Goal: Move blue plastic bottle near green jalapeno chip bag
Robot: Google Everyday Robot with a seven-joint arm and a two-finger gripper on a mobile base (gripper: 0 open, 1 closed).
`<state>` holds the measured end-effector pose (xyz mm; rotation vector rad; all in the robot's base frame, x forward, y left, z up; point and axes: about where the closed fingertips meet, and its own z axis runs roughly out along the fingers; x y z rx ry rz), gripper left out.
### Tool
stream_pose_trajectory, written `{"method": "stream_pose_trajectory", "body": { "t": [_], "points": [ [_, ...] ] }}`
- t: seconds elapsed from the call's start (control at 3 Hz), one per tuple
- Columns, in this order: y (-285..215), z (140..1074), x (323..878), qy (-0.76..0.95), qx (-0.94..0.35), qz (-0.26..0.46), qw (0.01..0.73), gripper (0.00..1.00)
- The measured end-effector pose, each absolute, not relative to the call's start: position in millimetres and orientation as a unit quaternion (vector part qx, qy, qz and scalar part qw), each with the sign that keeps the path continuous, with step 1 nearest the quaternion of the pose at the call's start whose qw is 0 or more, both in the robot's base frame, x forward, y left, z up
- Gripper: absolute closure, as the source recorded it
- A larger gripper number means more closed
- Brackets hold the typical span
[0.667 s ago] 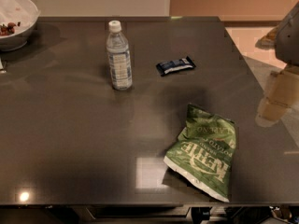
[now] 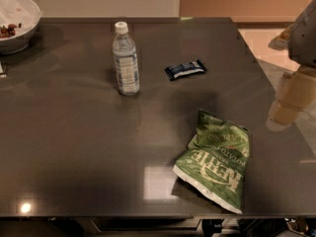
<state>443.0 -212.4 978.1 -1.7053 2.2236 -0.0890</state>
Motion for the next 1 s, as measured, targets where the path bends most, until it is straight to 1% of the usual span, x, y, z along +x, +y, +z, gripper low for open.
{"method": "stream_pose_trajectory", "body": {
  "t": [0.33, 1.0],
  "points": [
    [-191, 977, 464, 0.779, -0.596, -0.014, 0.194, 0.00],
    [-128, 972, 524, 0.765, -0.585, 0.037, 0.269, 0.00]
  ]
}}
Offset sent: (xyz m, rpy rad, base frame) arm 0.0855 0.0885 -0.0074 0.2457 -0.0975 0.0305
